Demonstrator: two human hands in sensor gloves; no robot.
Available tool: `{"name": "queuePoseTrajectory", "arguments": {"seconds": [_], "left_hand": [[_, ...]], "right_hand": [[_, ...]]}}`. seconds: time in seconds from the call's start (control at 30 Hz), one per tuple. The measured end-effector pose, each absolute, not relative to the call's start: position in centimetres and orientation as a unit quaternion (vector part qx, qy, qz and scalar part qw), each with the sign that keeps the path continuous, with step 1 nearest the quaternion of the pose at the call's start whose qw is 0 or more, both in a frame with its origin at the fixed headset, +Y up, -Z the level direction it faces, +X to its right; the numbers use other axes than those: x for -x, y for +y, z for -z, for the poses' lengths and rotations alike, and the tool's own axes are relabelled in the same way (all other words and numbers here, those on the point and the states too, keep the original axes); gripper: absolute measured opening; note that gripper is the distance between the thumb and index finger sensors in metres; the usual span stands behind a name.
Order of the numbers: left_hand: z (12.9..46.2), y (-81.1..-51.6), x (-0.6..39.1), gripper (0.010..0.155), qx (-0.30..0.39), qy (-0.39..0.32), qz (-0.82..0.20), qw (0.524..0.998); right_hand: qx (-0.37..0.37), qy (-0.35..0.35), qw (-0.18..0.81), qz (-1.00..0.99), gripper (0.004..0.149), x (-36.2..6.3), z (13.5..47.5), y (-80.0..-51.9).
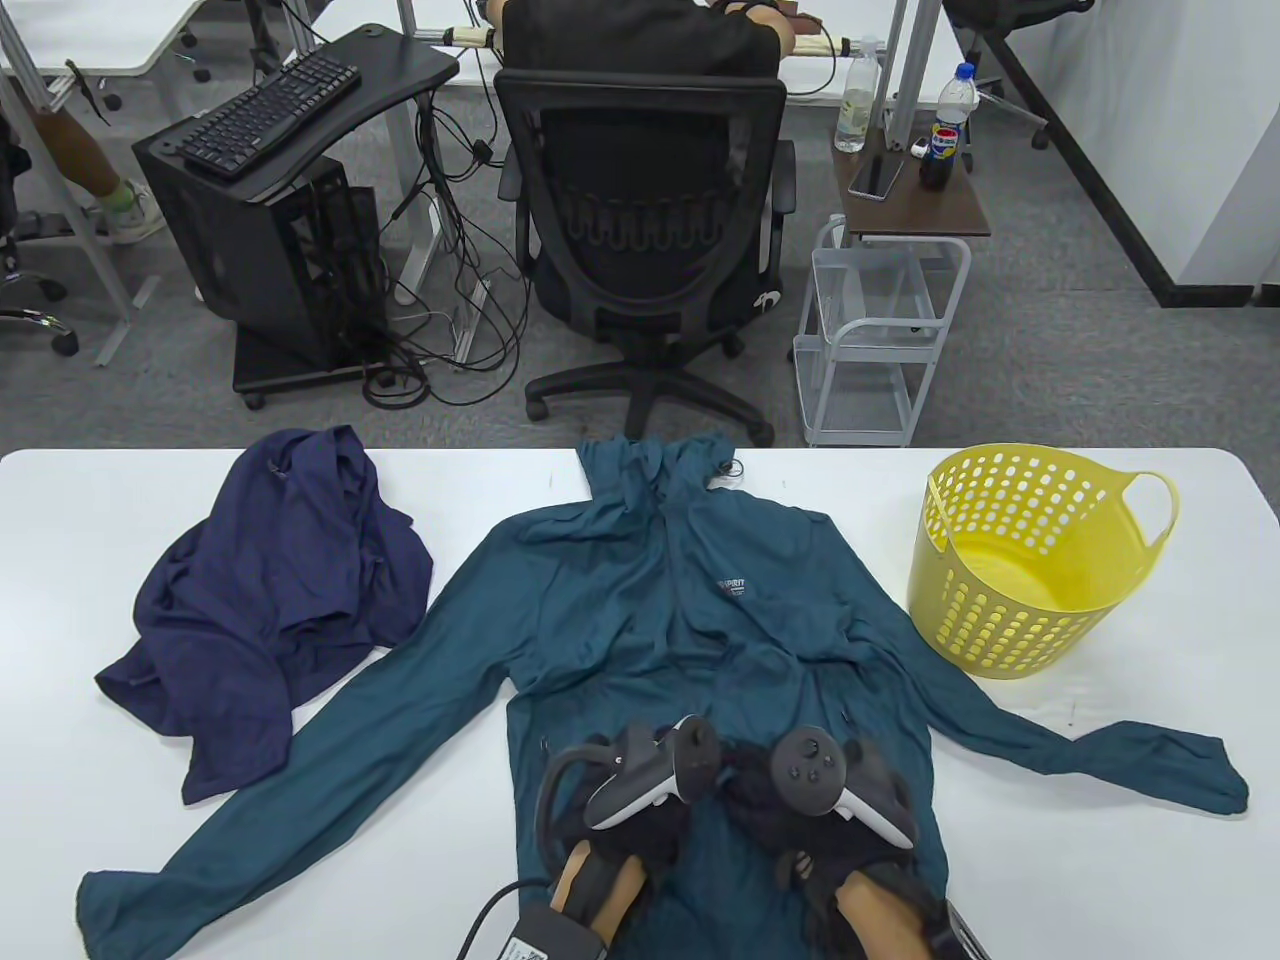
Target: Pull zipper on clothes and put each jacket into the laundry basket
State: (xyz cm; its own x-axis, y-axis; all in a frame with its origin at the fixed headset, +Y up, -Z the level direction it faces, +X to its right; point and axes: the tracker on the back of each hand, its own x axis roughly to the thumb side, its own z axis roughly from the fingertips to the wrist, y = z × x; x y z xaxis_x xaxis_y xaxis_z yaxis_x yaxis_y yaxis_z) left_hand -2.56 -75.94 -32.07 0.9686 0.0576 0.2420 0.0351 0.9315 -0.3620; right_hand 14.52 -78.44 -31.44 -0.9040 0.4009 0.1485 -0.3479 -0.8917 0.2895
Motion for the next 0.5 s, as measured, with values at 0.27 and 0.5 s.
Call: {"name": "queuePoseTrajectory", "arguments": {"seconds": [0.27,0.5], "left_hand": [[33.0,-77.5,3.4,0.056,0.272,-0.092,-0.016,0.958],[33.8,-78.1,4.9,0.055,0.272,-0.073,-0.026,0.959]], "right_hand": [[-0.117,0.137,0.181,-0.967,0.044,-14.1,31.1,-78.2],[-0.16,0.158,0.143,-0.964,0.044,-12.3,29.5,-77.5]]}}
